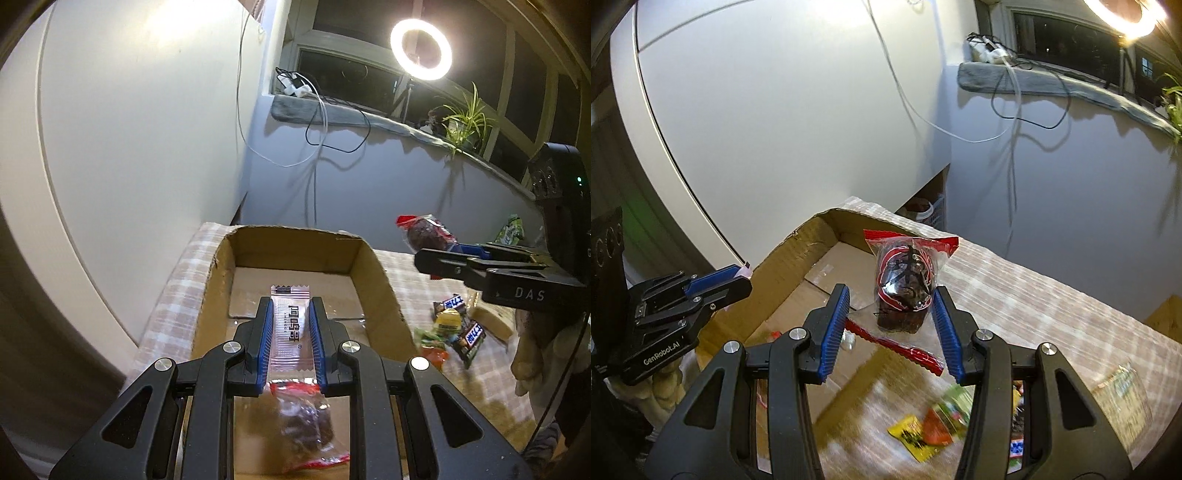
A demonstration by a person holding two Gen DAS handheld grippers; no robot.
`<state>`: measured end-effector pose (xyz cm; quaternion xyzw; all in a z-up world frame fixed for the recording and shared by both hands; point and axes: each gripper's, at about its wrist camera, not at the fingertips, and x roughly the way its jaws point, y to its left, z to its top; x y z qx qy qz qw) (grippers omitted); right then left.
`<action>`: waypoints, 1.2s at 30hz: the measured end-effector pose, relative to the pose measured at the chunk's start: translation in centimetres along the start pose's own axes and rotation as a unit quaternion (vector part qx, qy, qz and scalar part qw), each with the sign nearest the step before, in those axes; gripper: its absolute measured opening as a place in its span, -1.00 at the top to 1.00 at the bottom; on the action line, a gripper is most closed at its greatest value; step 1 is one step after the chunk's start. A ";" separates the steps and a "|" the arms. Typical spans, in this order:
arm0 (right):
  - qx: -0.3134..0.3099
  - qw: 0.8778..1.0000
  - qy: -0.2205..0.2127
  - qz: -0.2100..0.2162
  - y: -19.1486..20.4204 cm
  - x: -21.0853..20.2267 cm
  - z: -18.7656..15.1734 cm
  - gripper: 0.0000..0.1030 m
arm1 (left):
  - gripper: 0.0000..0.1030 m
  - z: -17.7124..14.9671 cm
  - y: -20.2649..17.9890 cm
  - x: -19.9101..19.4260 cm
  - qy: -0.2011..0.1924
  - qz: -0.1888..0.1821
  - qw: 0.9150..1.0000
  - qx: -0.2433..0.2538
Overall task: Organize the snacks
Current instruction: 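Carry both held snacks into the cardboard box and open both tools, then move both tools back to the table toward the wrapped bread loaf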
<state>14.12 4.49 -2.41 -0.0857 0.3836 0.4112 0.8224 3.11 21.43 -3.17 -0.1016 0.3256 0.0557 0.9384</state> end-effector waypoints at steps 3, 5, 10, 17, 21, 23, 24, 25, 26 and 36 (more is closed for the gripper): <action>-0.005 1.000 0.007 0.003 0.5 1.4 0.5 0.06 | 0.65 0.3 0.4 0.5 0.000 0.001 1.000 0.000; -0.008 1.000 0.012 0.004 0.8 2.2 0.7 0.06 | 0.65 0.4 0.5 0.7 0.000 0.002 1.000 -0.001; -0.010 1.000 0.024 0.010 1.1 3.7 0.8 0.04 | 0.65 0.3 0.8 1.3 0.004 0.002 1.000 -0.002; -0.011 1.000 0.025 0.010 1.0 4.1 0.9 -0.02 | 0.54 0.3 0.7 1.3 0.005 0.004 1.000 -0.002; -0.012 1.000 0.022 0.009 1.1 3.9 0.9 -0.21 | 0.34 0.3 0.6 1.4 0.004 0.007 1.000 0.000; -0.012 1.000 0.020 0.007 1.1 3.8 0.9 -0.27 | 0.31 0.3 0.7 1.4 0.004 0.007 1.000 -0.002; -0.012 1.000 0.019 0.007 1.0 3.7 0.9 -0.30 | 0.27 0.3 0.7 1.4 0.004 0.008 1.000 -0.003; -0.012 1.000 0.018 0.006 1.0 3.6 0.8 -0.32 | 0.26 0.3 0.7 1.3 0.003 0.008 1.000 -0.003; -0.011 1.000 0.016 0.005 1.0 3.4 0.8 -0.37 | 0.26 0.3 0.7 1.2 0.002 0.008 1.000 -0.002; -0.001 1.000 -0.005 -0.016 -0.9 0.3 -0.1 -0.78 | -0.01 0.3 -1.3 0.1 -0.002 0.000 1.000 0.003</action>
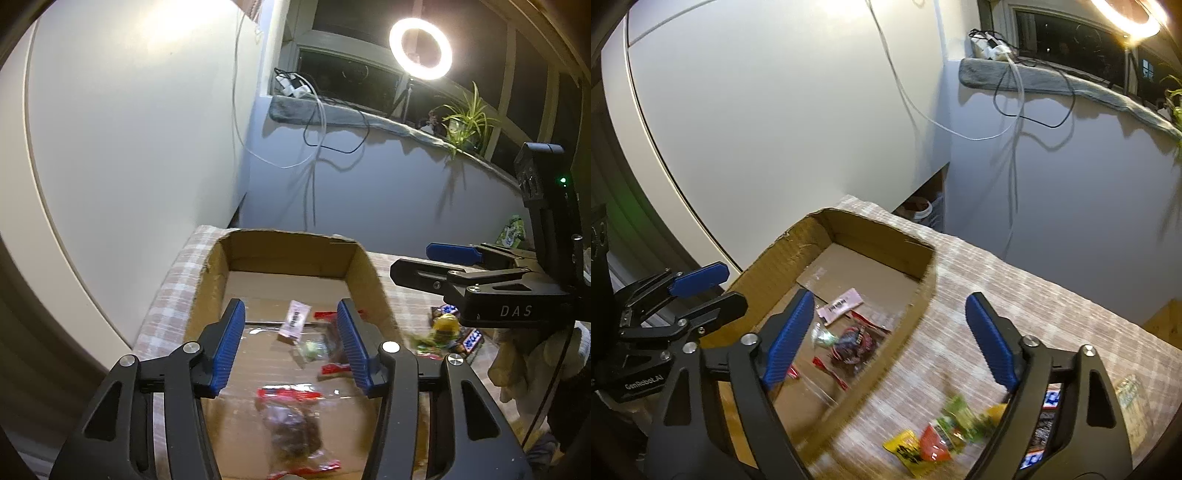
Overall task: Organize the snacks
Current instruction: 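Move both tools back to the table toward the wrapped bread loaf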
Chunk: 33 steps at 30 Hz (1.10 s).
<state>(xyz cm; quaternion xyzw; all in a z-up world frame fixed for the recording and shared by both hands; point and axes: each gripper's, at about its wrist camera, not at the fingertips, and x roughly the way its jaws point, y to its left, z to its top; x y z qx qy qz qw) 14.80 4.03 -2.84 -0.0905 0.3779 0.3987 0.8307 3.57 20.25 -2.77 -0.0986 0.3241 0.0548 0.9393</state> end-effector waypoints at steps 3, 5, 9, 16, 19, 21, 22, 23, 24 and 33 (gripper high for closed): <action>0.002 1.000 -0.002 -0.010 -0.9 -1.1 -0.5 -0.85 | -0.16 -0.1 -1.1 -0.3 0.000 -0.009 1.000 0.004; 0.003 1.000 -0.003 -0.015 -1.6 -1.9 -0.9 -0.86 | -0.19 -0.1 -2.0 -0.5 0.000 -0.015 1.000 0.007; 0.001 0.999 -0.006 -0.040 -3.4 -3.6 -1.8 -0.94 | -0.27 -0.3 -4.0 -0.6 0.000 -0.031 0.999 0.011; 0.017 0.998 0.004 -0.059 -8.1 -6.3 -3.6 -0.97 | -0.27 -1.0 -7.7 0.1 0.012 -0.061 0.998 0.025; 0.036 0.997 0.014 -0.067 -10.9 -7.0 -4.6 -0.97 | -0.27 -1.4 -9.4 0.4 0.018 -0.077 0.996 0.030; 0.051 0.996 0.021 -0.068 -12.8 -7.5 -5.2 -0.97 | -0.27 -1.6 -10.7 0.7 0.023 -0.087 0.995 0.036; 0.058 0.996 0.025 -0.067 -13.7 -7.8 -5.6 -0.97 | -0.27 -1.8 -11.5 0.9 0.026 -0.093 0.995 0.039; 0.064 0.995 0.027 -0.065 -14.5 -8.0 -5.9 -0.97 | -0.27 -1.9 -12.1 1.0 0.028 -0.097 0.994 0.041; 0.072 0.995 0.030 -0.066 -15.6 -8.3 -6.3 -0.97 | -0.27 -2.1 -12.8 1.3 0.031 -0.102 0.993 0.043; 0.089 0.993 0.056 -0.057 -20.4 -9.0 -9.1 -0.97 | -0.27 -3.5 -18.7 3.5 0.062 -0.144 0.986 0.058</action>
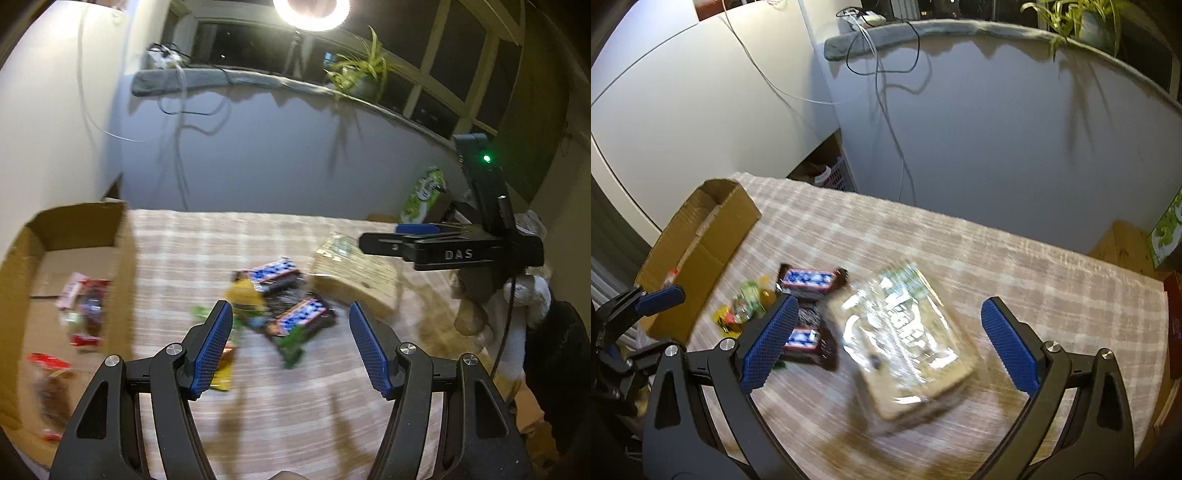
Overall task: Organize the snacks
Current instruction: 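Move both tools back to the table toward the wrapped bread loaf, then close both tools on the plastic-wrapped bread loaf from opposite sides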
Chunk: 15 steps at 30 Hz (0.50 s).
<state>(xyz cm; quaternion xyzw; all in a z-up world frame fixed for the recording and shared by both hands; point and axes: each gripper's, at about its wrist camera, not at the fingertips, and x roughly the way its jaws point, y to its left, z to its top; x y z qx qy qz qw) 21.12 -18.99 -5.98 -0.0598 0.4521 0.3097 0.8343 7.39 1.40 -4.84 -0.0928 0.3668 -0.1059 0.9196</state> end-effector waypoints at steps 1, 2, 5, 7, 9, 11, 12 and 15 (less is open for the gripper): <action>0.000 1.000 0.003 0.003 -0.4 0.2 -0.2 -0.97 | -0.27 -0.1 -0.7 0.6 0.004 -0.005 1.000 0.003; 0.000 1.000 0.006 0.006 -0.8 0.3 -0.4 -0.97 | -0.27 -0.1 -1.2 1.1 0.008 -0.010 1.000 0.004; 0.002 1.000 0.016 0.021 -1.7 1.0 -0.9 -0.97 | -0.27 -0.1 -2.5 2.7 0.021 -0.021 1.000 0.006; 0.002 0.999 0.021 0.034 -2.2 1.3 -1.1 -0.97 | -0.27 -0.1 -3.3 3.7 0.029 -0.028 0.999 0.004; 0.005 0.999 0.024 0.045 -2.7 1.5 -1.3 -0.97 | -0.27 -0.1 -4.1 4.7 0.036 -0.033 0.999 0.003; 0.008 0.998 0.028 0.059 -3.2 1.9 -1.3 -0.97 | -0.27 -0.1 -4.7 5.7 0.043 -0.038 0.998 0.002; 0.009 0.997 0.030 0.066 -3.4 2.0 -1.3 -0.97 | -0.27 -0.1 -5.0 6.2 0.047 -0.041 0.998 0.001; 0.007 0.996 0.035 0.077 -3.8 2.4 -1.4 -0.97 | -0.27 -0.1 -5.6 7.4 0.054 -0.045 0.998 0.000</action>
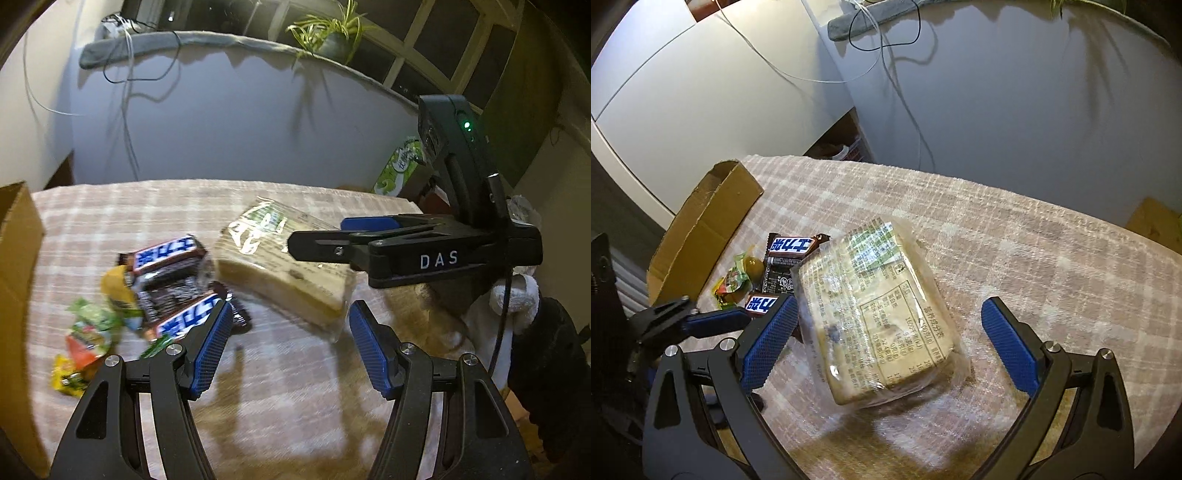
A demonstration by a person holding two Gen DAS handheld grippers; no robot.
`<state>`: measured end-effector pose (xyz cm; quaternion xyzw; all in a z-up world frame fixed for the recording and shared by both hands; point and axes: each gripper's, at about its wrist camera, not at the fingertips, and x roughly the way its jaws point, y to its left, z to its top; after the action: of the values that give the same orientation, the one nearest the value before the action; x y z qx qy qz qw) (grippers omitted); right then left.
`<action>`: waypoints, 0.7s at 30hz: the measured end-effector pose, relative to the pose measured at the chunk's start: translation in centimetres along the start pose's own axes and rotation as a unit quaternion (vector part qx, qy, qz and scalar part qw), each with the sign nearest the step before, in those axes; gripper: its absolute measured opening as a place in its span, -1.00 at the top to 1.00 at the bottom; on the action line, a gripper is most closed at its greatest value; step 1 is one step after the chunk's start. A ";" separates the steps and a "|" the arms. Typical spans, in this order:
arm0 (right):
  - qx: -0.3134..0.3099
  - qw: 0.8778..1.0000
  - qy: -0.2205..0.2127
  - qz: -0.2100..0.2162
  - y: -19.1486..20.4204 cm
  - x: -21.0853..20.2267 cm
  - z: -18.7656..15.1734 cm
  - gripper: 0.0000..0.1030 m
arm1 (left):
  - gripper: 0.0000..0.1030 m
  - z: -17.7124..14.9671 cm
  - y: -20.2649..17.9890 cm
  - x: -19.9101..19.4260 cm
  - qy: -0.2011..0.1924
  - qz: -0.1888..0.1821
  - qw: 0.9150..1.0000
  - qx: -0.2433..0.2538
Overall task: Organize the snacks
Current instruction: 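Close both tools on the plastic-wrapped bread loaf from opposite sides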
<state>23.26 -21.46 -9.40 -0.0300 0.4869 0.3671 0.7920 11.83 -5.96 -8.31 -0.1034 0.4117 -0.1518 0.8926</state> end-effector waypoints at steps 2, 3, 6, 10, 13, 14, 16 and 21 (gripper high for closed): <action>0.005 1.000 0.004 0.012 -0.3 0.3 0.0 -0.97 | -0.27 0.1 -0.4 0.7 0.004 -0.002 1.000 0.002; 0.006 1.000 0.004 0.017 -0.4 0.4 0.0 -0.96 | -0.27 0.2 -0.4 1.0 0.006 -0.002 1.000 0.002; 0.010 1.000 0.005 0.025 -0.8 0.7 0.0 -0.97 | -0.27 0.4 -0.3 1.9 0.012 -0.006 1.000 -0.005; 0.014 0.999 0.007 0.041 -0.9 1.1 0.1 -0.94 | -0.27 0.6 -0.1 2.6 0.016 -0.012 1.000 -0.013; 0.016 0.998 0.016 0.052 -1.0 1.5 0.0 -0.76 | -0.27 0.7 0.0 3.2 0.019 -0.012 1.000 -0.012; 0.017 0.998 0.018 0.054 -1.0 1.6 -0.1 -0.73 | -0.27 0.7 -0.1 3.4 0.021 -0.012 1.000 -0.011; 0.017 0.998 0.023 0.057 -0.9 1.9 -0.2 -0.70 | -0.27 0.7 0.0 3.7 0.024 -0.016 0.999 -0.013; 0.022 0.998 0.022 0.061 -1.0 2.0 -0.2 -0.69 | -0.29 1.1 0.2 4.4 0.027 -0.025 0.999 -0.021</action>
<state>24.25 -21.16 -11.43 0.0091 0.5132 0.4028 0.7578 15.37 -7.29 -10.73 -0.1280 0.4357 -0.1680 0.8750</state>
